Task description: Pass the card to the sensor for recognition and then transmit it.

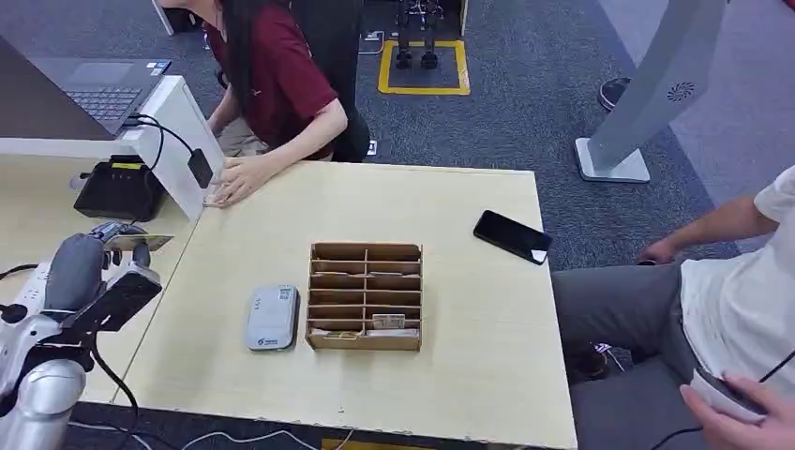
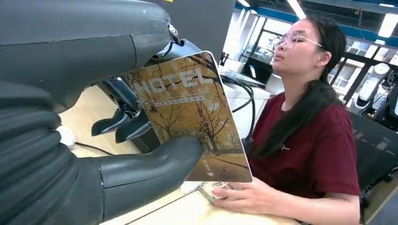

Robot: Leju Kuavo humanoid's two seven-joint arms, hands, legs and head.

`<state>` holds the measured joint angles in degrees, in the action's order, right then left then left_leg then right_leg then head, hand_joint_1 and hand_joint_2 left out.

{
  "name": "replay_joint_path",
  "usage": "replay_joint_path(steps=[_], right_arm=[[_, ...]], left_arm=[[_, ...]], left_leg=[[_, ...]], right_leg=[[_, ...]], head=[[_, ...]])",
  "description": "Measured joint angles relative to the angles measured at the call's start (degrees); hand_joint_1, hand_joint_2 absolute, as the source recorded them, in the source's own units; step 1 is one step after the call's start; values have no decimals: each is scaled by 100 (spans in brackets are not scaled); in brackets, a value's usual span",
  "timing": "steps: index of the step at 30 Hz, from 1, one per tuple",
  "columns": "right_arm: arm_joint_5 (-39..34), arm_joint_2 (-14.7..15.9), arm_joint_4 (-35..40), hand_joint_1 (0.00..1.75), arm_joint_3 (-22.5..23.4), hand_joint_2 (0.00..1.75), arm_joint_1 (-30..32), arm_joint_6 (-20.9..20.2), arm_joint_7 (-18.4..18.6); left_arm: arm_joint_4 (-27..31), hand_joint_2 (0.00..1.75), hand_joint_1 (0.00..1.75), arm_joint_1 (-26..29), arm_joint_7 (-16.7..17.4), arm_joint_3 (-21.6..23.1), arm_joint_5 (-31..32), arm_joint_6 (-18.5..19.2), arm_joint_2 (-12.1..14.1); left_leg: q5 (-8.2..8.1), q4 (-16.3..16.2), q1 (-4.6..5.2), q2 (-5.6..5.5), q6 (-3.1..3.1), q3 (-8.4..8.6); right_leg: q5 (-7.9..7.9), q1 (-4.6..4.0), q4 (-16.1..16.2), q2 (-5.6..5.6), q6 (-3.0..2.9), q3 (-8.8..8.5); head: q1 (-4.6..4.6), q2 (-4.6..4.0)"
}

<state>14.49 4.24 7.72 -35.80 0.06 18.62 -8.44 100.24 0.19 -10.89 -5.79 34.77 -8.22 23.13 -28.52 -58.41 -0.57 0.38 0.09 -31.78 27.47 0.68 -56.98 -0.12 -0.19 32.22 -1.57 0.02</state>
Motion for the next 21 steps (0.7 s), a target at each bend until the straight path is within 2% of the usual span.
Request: replay_joint_path(steps=[2, 4, 8, 11, 21], right_arm=[[7, 0, 4, 0, -2, 0, -2, 7, -7], [4, 0, 4, 0, -11, 0, -2, 15, -18], [-15, 0, 4, 0, -33, 0, 0, 39, -17], [-17, 0, 4, 0, -35, 0, 6, 37, -17], [-15, 0, 4, 0, -37, 0, 5, 37, -17]], left_arm=[[13, 175, 175, 0, -234, -33, -446, 57, -59], [41, 175, 175, 0, -304, -61, -866, 167, -125], [70, 175, 175, 57, 92, -87, -1633, 923, -181], [72, 175, 175, 198, 131, -90, -1730, 1139, -181], [72, 175, 175, 351, 129, -101, -1755, 1189, -181]], left_leg=[[0, 0, 0, 0, 0, -1], [0, 0, 0, 0, 0, -1], [0, 0, 0, 2, 0, -1], [0, 0, 0, 2, 0, 0], [0, 0, 0, -1, 0, -1]], right_leg=[[0, 0, 0, 0, 0, 0], [0, 0, 0, 0, 0, 0], [0, 0, 0, 0, 0, -1], [0, 0, 0, 1, 0, 0], [0, 0, 0, -1, 0, 0]], head=[[0, 0], [2, 0], [2, -2], [2, 0], [0, -2]])
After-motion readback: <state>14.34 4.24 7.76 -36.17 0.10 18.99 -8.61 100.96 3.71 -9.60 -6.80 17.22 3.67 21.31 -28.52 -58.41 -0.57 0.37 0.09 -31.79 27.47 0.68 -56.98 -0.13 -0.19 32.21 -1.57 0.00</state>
